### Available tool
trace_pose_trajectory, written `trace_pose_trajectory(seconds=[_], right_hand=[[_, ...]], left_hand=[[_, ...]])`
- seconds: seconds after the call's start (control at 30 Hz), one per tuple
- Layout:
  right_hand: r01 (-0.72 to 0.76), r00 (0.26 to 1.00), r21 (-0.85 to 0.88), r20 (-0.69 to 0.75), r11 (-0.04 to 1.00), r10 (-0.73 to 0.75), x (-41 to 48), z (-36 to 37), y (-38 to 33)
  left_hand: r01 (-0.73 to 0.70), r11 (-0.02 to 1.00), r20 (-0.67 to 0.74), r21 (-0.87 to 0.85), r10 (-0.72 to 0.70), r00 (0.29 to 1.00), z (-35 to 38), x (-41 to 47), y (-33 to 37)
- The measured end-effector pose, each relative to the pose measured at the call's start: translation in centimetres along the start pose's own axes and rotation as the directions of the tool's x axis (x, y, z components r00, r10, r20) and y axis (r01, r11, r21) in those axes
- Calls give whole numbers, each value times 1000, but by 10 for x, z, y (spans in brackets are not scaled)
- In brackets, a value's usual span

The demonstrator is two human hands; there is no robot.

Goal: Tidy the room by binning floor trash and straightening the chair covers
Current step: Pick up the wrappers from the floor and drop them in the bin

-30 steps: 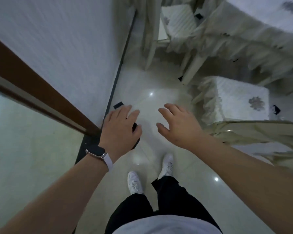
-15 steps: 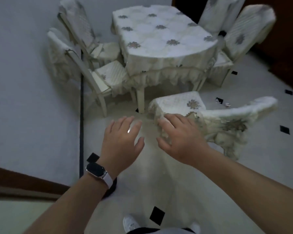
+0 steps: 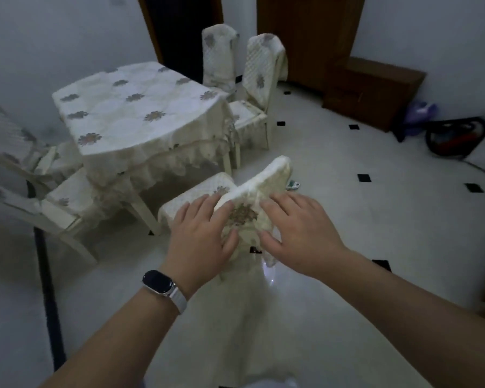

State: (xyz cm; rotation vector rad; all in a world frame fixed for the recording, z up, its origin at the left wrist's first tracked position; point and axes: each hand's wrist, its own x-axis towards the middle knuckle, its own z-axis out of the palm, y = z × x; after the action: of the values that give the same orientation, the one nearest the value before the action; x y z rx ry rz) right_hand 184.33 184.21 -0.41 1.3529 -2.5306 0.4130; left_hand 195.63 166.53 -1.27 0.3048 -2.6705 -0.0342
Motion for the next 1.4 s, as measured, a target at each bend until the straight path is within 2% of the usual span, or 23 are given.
trace_pose_trajectory(seconds=[0.2,0.5,0.7,0.9,1.07,1.4], right_hand=[[-138,988,-17,-76,990,136,-31,-23,84],[-284,944,-49,-191,958,270,-59,-22,167],[-385,921,-113,-108,916,374,-42,-12,225],[-441,896,-185,-31,878,444,4,4,291],[-433,896,-247,-9,867,444,52,15,345],[-452,887,-226,-10,863,461,125,23,429]], left_hand=[[-107,993,56,-41,109,992,22,46,74],[-241,965,88,-102,250,964,65,109,135],[-326,932,65,-162,339,938,119,161,152],[-330,918,87,-221,355,931,187,245,163],[-343,896,111,-283,386,916,233,316,178],[-318,894,150,-315,378,914,280,411,185]])
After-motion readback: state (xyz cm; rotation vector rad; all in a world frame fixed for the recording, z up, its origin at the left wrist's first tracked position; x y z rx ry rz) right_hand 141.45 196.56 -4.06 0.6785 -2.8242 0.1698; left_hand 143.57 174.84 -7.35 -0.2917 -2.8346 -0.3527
